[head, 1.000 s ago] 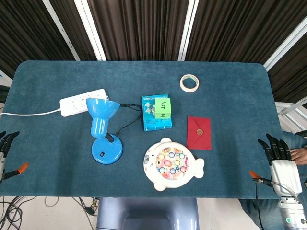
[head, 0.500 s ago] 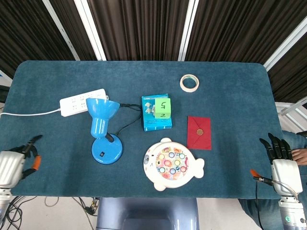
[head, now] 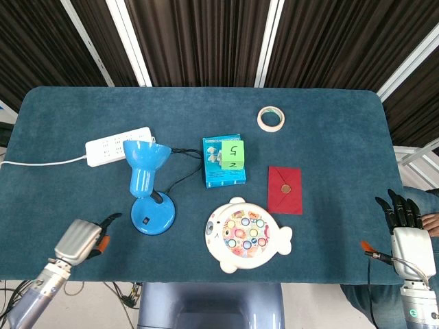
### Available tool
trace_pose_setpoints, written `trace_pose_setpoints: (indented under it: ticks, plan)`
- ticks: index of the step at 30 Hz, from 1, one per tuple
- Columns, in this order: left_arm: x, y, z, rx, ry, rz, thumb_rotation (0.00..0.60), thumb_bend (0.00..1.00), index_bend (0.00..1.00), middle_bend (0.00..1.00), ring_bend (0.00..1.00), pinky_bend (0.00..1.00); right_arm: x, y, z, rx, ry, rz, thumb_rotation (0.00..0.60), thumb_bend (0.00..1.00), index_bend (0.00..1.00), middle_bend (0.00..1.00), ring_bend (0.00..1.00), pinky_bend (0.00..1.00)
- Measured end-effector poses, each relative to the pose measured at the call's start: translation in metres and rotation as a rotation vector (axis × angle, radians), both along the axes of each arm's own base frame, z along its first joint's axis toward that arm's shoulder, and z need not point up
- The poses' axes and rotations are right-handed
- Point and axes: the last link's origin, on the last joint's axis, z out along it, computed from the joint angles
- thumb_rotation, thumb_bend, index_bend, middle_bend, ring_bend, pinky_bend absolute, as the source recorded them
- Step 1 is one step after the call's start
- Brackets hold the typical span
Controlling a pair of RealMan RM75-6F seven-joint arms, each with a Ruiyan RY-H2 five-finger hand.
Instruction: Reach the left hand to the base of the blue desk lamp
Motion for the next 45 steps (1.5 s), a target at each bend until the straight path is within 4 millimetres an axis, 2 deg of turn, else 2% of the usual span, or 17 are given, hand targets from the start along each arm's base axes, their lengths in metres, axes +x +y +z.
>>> trace_pose_setpoints:
  ticks: [7, 19, 45]
  plan:
    - [0.006, 0.008, -0.027, -0.07, 0.042, -0.003, 0.6, 0.57, 0.1, 0.73, 0.73, 0.81, -0.001, -0.001, 0.0, -0.001, 0.009, -0.011, 0.6, 0.14, 0.14, 0.01, 0.02, 0.0]
    - [0.011, 0.013, -0.044, -0.104, 0.081, -0.004, 0.6, 0.57, 0.08, 0.73, 0.73, 0.81, -0.002, 0.0, 0.002, -0.008, 0.006, -0.022, 0.6, 0.14, 0.14, 0.01, 0.02, 0.0]
    - [0.016, 0.006, -0.052, -0.11, 0.095, -0.046, 0.6, 0.56, 0.08, 0.73, 0.73, 0.81, -0.004, 0.001, 0.002, -0.007, 0.003, -0.043, 0.6, 0.14, 0.14, 0.01, 0.02, 0.0]
